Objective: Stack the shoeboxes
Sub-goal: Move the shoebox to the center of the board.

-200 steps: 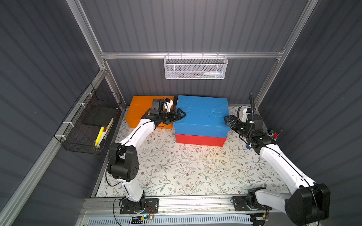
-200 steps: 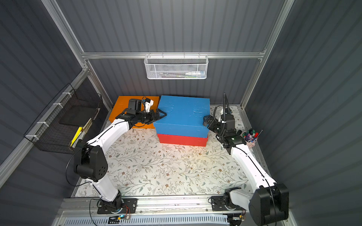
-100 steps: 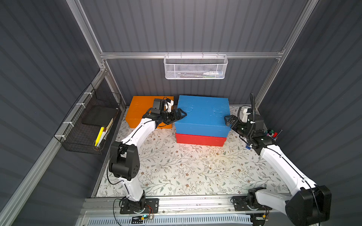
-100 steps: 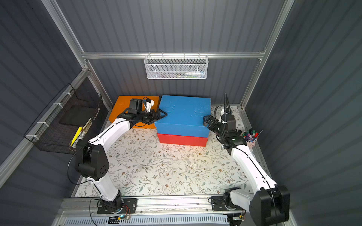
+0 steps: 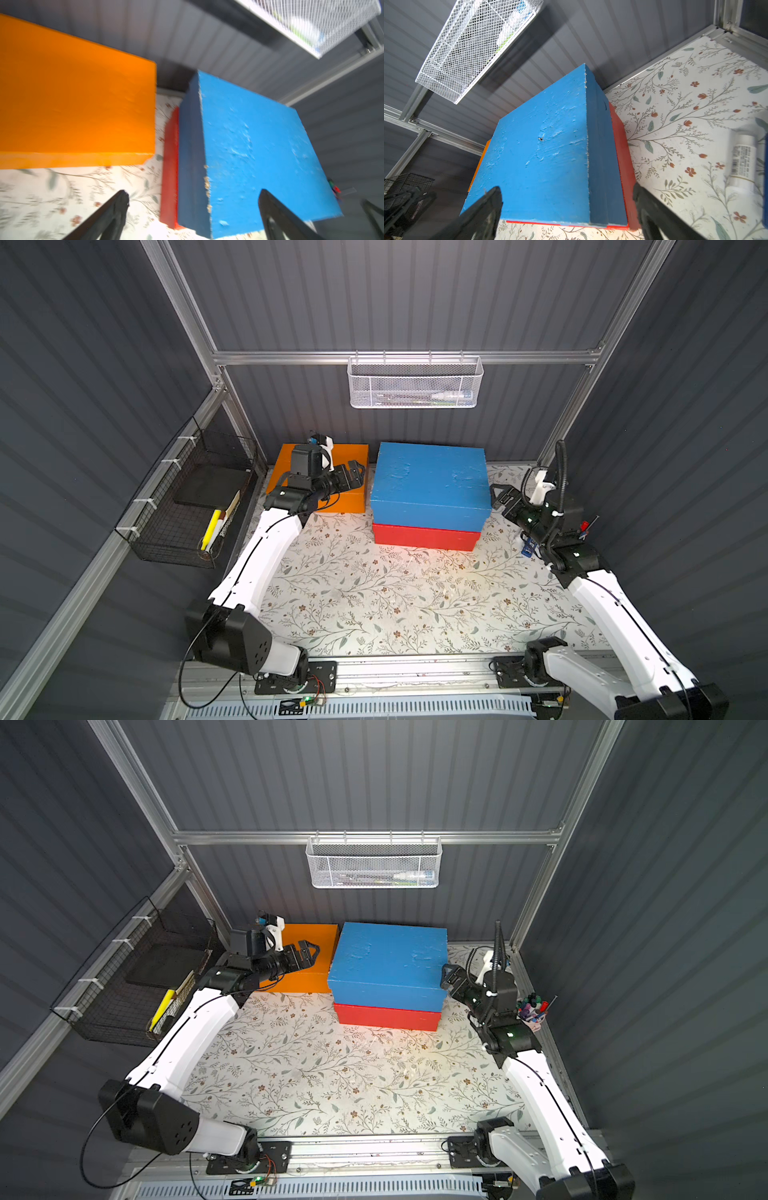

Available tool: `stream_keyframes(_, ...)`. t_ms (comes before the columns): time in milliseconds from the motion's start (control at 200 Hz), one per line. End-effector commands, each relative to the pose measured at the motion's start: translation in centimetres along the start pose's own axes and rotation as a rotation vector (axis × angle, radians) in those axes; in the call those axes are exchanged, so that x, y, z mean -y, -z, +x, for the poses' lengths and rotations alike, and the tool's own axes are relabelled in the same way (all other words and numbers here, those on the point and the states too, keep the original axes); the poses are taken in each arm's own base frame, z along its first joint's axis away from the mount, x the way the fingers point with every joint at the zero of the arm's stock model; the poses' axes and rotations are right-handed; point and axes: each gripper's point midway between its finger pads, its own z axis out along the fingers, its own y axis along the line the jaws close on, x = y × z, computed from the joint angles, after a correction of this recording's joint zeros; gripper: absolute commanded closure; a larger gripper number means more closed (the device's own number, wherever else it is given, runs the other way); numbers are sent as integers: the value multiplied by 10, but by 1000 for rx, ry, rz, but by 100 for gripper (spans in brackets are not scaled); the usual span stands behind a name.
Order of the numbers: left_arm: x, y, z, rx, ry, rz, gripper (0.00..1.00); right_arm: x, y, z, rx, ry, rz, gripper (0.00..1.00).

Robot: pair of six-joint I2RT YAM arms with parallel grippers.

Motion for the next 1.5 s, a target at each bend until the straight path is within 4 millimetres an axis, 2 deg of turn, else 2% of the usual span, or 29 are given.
stream_keyframes(0,-36,-10,4,2,-54,-172,1,10,5,2,7,17,37,1)
stream_keyframes(130,-63,-24,11,-51,28,-268,1,13,8,1,19,26,48,1)
stream_keyframes(265,-85,-48,25,-132,183,-251,1,14,8,1,16,29,51,1)
stream_keyframes(390,-75,-74,42,-228,228,-152,1,16,8,2,15,32,56,1)
stream_keyframes(605,-91,-91,76,-362,270,-200,1,18,7,2,16,29,60,1)
stream_keyframes(750,-91,-107,75,-373,246,-176,1,20,5,5,12,24,57,1)
stream_keyframes(971,-115,-131,67,-449,20,-281,1,22,7,7,11,26,63,1)
stream_keyframes(1221,-97,-169,81,-496,-76,-127,1,24,1,9,0,23,66,1)
stream_keyframes(1391,-91,-179,90,-515,-139,-105,1,25,-4,11,-9,21,69,1)
stream_keyframes(1496,-95,-182,95,-528,-149,-114,1,25,-5,11,-13,19,70,1)
